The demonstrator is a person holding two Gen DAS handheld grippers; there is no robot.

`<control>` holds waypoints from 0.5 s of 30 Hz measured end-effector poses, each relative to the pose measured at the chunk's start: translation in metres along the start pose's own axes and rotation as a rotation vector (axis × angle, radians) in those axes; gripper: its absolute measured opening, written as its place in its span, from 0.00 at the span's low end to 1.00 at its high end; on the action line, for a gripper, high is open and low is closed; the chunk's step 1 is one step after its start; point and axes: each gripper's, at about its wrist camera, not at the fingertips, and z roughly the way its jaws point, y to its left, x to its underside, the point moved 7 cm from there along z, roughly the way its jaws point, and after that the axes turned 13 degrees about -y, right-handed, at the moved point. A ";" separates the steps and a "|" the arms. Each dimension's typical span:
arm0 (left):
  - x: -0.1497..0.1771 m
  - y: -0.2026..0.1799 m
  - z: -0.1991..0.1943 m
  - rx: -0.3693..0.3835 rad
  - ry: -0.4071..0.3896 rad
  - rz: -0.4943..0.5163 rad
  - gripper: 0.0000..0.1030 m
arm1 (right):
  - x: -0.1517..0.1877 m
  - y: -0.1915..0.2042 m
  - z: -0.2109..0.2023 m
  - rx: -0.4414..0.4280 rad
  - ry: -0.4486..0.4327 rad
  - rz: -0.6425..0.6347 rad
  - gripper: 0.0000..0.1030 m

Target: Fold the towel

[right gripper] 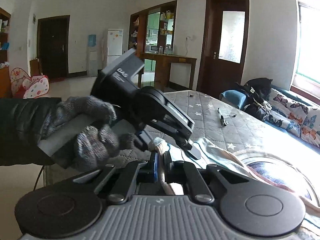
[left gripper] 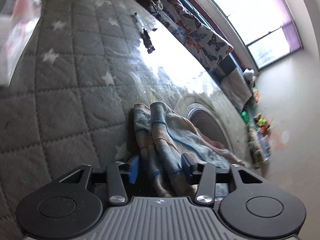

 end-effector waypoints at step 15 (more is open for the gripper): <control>0.006 -0.016 0.006 0.019 0.005 0.031 0.12 | 0.004 -0.010 0.004 -0.009 0.026 0.019 0.12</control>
